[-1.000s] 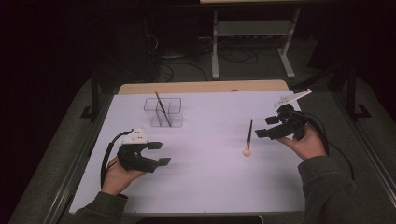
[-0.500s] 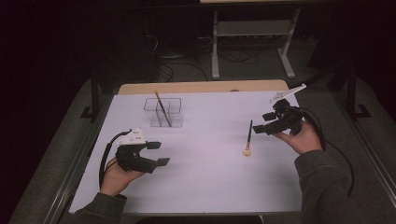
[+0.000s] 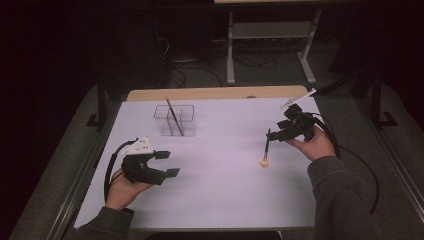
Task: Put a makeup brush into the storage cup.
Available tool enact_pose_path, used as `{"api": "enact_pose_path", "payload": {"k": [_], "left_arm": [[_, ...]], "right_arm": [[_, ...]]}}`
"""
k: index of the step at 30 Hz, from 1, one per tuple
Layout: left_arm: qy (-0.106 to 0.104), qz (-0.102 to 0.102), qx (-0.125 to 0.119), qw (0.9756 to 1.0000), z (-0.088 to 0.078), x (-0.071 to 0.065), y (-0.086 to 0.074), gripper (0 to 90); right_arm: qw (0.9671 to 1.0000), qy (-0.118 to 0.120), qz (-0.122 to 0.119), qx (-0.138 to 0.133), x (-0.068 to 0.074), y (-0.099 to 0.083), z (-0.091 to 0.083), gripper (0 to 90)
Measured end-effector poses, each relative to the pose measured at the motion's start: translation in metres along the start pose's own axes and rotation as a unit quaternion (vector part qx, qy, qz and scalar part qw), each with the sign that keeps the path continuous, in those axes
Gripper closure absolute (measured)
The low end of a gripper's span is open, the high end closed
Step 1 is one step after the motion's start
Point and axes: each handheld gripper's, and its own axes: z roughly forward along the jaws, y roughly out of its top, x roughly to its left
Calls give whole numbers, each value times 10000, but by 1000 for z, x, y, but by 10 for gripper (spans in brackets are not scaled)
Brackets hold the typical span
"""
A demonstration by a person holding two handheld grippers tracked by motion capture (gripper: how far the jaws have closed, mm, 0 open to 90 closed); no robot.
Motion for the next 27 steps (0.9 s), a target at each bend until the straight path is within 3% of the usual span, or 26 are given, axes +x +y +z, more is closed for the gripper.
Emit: {"api": "enact_pose_path", "payload": {"k": [13,27], "left_arm": [[22,49,-22,10000,-3,-2,2,290],[72,29,-87,9999,-4,-1,0,289]], "right_arm": [[9994,-40,235,253,1,-1,22,308],[9977,-97,523,411,2,-6,34,362]]}}
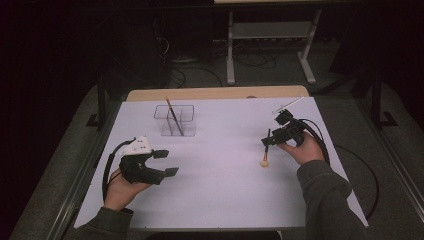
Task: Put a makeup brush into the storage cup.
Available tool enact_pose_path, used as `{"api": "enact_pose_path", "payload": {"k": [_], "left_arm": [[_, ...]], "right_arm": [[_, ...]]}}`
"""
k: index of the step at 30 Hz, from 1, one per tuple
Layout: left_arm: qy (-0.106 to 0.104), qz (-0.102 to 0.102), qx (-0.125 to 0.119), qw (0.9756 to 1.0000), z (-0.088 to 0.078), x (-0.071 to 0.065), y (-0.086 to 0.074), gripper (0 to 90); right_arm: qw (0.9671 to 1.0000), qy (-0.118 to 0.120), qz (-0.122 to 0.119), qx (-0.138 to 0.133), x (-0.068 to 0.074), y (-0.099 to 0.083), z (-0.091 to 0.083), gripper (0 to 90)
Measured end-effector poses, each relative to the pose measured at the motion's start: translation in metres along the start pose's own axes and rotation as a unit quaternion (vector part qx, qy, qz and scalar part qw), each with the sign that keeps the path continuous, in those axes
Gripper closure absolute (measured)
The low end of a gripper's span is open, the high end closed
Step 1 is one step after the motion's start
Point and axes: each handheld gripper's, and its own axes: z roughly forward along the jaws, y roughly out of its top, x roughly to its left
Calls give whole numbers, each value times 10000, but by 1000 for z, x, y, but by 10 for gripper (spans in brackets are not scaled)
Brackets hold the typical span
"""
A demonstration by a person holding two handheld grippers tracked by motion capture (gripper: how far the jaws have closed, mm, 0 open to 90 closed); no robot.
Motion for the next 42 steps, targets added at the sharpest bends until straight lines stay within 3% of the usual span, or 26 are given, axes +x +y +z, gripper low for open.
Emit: {"api": "enact_pose_path", "payload": {"k": [15,27,42], "left_arm": [[-25,-16,-15,10000,-2,0,0,290],[-70,-18,-18,10000,-3,1,0,296],[-91,-43,-43,9999,-4,0,0,296]], "right_arm": [[9997,-62,185,152,0,-7,17,407],[9977,-176,595,273,-3,-10,30,461],[9959,-345,671,498,-3,-10,42,570]]}}
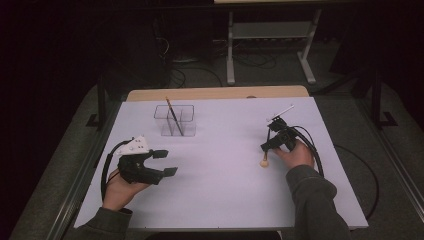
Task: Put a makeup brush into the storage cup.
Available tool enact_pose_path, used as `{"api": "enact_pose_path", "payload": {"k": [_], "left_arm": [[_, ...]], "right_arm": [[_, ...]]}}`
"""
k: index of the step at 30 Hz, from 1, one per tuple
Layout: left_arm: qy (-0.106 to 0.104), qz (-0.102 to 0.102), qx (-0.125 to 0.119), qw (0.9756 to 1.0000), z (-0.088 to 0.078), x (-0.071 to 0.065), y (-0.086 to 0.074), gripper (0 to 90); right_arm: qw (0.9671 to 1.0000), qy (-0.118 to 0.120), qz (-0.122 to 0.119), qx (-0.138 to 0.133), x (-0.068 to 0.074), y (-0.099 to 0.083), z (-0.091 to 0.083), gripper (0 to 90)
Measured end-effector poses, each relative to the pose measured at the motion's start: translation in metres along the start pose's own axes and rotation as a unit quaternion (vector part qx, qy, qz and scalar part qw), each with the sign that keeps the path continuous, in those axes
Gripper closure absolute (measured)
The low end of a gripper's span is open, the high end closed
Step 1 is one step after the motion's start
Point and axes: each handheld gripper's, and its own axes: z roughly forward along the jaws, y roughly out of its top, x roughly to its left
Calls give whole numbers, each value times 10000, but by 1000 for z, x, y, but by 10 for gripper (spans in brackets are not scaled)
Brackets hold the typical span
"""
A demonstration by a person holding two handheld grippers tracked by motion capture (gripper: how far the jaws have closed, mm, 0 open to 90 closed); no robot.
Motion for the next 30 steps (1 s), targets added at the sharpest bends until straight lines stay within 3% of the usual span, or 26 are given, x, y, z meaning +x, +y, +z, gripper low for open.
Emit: {"api": "enact_pose_path", "payload": {"k": [12,19,22,26,30], "left_arm": [[-1,16,10,10000,0,1,0,296],[46,36,21,10000,-1,2,-1,297],[54,41,23,10000,-1,2,-1,299],[48,28,27,10000,-1,2,-1,300],[49,11,7,10000,0,2,-2,300]], "right_arm": [[9995,-233,-92,187,3,-1,2,662],[9965,-706,-345,274,14,0,4,808],[9949,-824,-509,276,19,0,5,824],[9966,-597,-505,273,12,0,4,827],[9960,-538,-617,351,11,2,4,828]]}}
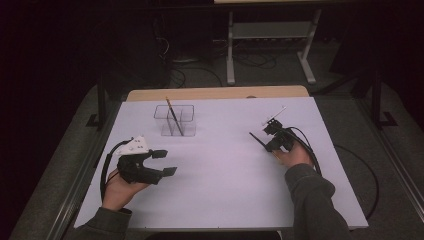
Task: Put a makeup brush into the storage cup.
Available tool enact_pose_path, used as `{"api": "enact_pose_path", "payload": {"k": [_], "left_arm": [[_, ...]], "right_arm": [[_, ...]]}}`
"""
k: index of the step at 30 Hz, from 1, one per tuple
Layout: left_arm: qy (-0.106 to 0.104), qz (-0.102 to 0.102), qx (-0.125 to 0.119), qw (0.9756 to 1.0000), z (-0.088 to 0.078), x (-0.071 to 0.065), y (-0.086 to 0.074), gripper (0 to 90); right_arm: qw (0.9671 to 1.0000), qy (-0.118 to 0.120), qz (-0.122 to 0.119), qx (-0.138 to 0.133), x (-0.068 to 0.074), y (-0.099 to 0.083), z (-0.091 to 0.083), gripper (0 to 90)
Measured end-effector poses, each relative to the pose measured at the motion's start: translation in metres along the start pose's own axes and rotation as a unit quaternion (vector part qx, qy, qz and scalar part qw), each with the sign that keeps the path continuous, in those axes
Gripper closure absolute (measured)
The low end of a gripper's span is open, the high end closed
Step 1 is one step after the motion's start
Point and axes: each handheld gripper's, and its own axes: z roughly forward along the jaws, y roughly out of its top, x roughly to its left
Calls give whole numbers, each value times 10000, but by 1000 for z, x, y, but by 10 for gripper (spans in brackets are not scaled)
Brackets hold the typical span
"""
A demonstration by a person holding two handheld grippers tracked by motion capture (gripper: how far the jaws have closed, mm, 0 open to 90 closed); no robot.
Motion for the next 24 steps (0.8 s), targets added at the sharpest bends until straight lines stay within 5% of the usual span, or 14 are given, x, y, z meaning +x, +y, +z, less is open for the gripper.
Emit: {"api": "enact_pose_path", "payload": {"k": [11,24], "left_arm": [[-25,26,76,10000,4,-1,0,302],[-65,40,94,9999,6,-1,1,303]], "right_arm": [[9986,446,-135,-264,-6,-4,-17,828],[9907,1046,-608,-619,7,-8,-43,828]]}}
